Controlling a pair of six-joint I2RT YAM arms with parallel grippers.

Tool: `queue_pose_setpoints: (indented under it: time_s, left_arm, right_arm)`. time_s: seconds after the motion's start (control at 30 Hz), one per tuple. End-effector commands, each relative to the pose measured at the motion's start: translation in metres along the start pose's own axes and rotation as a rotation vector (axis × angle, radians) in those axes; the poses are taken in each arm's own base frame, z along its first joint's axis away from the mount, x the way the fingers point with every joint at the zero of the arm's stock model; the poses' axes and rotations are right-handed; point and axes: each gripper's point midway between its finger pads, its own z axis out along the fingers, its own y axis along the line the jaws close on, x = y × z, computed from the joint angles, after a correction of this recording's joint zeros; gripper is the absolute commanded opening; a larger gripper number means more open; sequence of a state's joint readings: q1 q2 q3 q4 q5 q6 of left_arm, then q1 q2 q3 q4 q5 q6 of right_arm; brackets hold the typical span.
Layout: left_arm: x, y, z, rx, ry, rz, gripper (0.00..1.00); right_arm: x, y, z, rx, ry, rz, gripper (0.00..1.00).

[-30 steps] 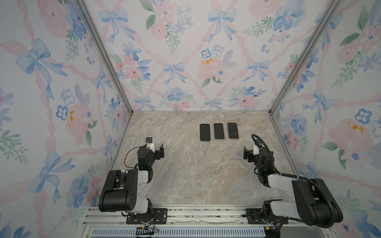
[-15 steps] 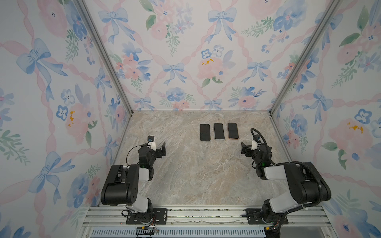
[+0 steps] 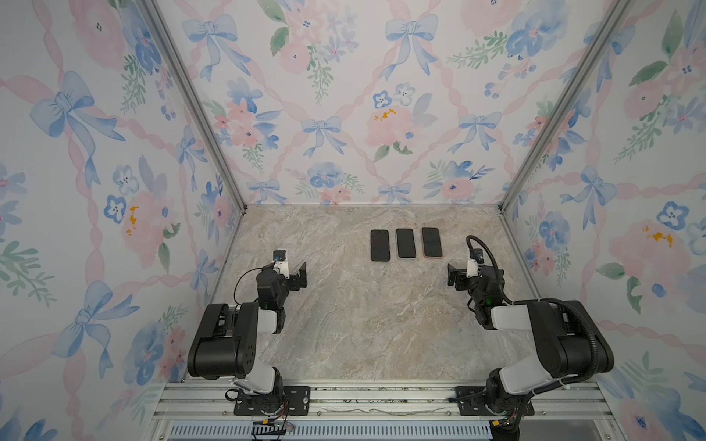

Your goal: Put the phone into the phone case

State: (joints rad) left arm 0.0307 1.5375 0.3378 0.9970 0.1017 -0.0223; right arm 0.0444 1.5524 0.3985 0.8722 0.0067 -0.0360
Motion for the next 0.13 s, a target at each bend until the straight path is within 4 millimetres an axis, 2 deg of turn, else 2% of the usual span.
queue_pose_setpoints:
  time_s: [0.0,0.1]
  left_arm:
    - [-0.0027,0.0002,0.0022,-0.008,-0.005,0.0,0.98]
    - [-0.0021,-0.0008,0.001,-0.013,-0.005,0.006,0.98]
  right_arm:
    - [-0.0065,-0.0029,0.0026,-0.012,-0.007,0.028,0.97]
    - [-0.006,-0.0045,0.0004,-0.011,-0.017,0.036,0.97]
